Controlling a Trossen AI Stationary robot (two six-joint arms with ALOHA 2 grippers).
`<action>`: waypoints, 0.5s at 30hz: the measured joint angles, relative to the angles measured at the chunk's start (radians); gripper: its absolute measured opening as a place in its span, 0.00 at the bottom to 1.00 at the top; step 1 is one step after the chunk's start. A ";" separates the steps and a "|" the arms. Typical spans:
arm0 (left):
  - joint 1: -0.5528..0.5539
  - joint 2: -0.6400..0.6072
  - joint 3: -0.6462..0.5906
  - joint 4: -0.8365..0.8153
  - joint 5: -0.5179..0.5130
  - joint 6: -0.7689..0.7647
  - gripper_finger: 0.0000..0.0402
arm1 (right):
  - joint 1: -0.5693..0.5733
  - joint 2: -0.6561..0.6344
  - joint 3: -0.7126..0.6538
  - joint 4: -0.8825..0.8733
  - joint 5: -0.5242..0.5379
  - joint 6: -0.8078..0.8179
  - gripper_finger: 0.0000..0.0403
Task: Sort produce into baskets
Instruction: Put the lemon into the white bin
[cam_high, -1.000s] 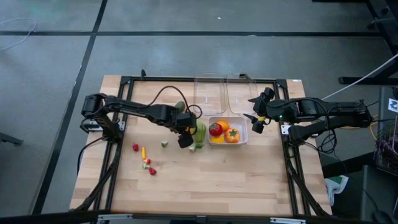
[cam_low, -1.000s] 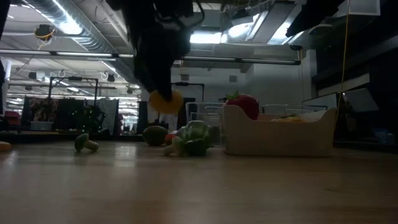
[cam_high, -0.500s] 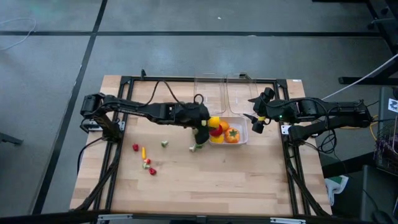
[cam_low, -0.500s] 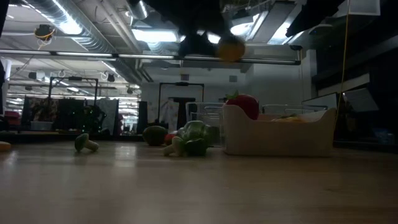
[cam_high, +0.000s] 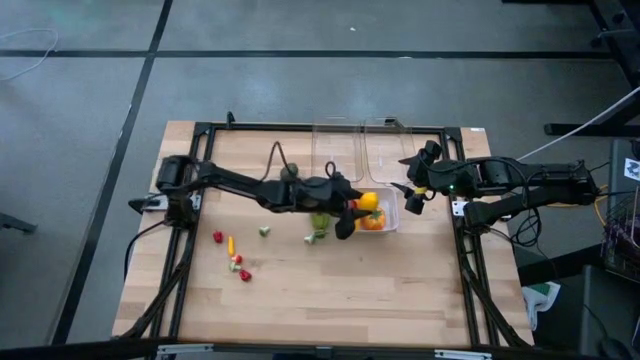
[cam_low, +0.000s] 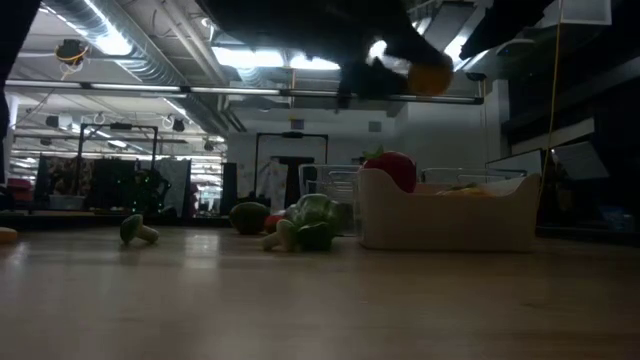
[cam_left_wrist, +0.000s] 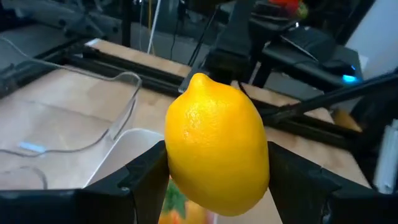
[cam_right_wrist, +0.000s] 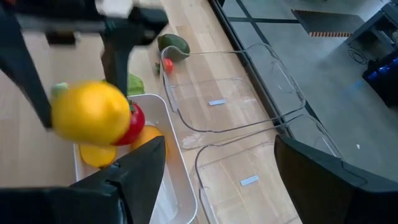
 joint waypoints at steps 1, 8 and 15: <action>0.000 0.018 0.000 0.011 -0.001 0.001 0.59 | 0.000 0.000 0.000 0.000 0.000 0.000 0.74; 0.017 0.128 0.000 0.071 -0.002 0.064 0.59 | 0.000 0.000 0.000 0.000 -0.002 0.000 0.74; 0.037 0.168 0.000 0.087 -0.002 0.079 0.59 | 0.000 0.000 0.000 0.000 -0.003 0.000 0.74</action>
